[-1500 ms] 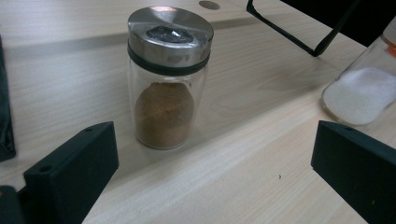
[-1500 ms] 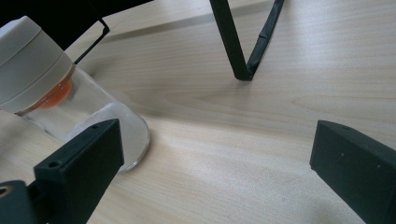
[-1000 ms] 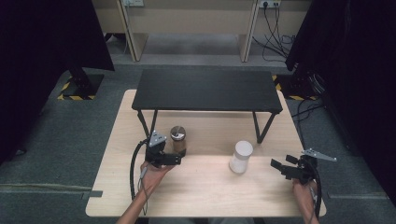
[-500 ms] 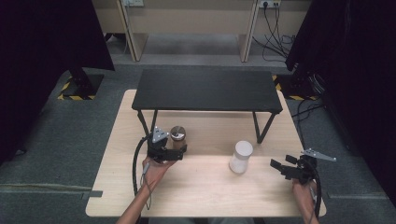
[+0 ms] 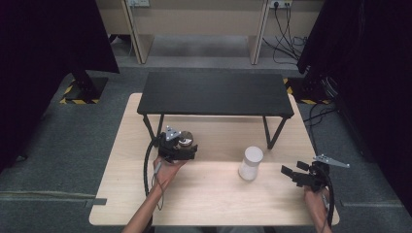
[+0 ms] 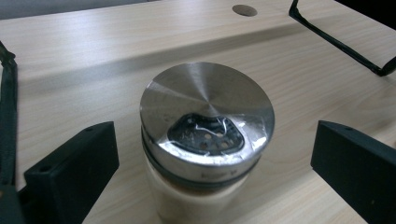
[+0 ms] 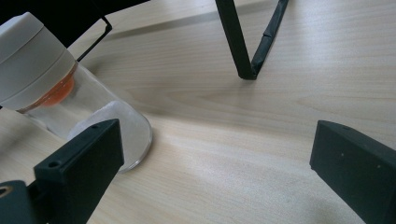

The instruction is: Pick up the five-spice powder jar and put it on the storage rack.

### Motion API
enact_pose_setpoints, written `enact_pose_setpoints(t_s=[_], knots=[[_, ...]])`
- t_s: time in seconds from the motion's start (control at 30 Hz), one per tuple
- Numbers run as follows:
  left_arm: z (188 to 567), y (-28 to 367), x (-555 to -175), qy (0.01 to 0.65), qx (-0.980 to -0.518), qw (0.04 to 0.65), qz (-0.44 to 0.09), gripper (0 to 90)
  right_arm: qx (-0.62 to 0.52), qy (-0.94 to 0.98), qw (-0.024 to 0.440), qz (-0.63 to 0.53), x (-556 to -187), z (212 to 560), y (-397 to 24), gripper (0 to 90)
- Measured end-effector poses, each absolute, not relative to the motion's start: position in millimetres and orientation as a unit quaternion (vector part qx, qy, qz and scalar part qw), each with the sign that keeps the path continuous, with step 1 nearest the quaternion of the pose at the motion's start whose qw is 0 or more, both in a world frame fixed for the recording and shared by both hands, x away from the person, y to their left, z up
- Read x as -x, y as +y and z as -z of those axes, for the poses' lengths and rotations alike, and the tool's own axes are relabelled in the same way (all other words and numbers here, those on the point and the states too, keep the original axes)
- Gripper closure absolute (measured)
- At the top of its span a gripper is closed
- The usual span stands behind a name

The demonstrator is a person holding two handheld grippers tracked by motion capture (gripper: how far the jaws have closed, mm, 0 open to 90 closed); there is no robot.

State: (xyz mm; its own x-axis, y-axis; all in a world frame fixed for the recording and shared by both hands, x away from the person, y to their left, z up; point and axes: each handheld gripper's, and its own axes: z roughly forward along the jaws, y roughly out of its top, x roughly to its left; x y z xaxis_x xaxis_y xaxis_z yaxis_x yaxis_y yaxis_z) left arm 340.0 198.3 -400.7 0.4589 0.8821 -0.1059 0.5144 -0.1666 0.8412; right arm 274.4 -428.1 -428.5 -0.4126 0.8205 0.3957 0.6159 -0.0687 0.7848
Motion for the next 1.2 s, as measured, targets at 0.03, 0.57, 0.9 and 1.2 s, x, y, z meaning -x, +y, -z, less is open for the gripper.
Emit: enact_pose_setpoints(t_s=[0.03, 0.57, 0.9, 1.2], knots=[[400.8, 196.7, -340.9, 0.475, -0.736, 0.434, -0.212, 0.3, -0.532, 0.675, 0.102, -0.501, -274.7, 428.6, -428.1, 2.9], [414.6, 193.8, -348.3, 0.492, -0.724, 0.430, -0.220, 19.0, -0.531, 0.675, 0.101, -0.501, -274.5, 428.6, -428.1, 2.9], [420.0, 190.4, -343.3, 0.479, -0.725, 0.434, -0.237, 30.2, -0.531, 0.675, 0.101, -0.502, -274.1, 428.4, -428.7, 2.9], [420.7, 191.3, -341.5, 0.472, -0.728, 0.435, -0.242, 30.7, -0.530, 0.676, 0.102, -0.502, -273.9, 428.2, -428.9, 2.9]])
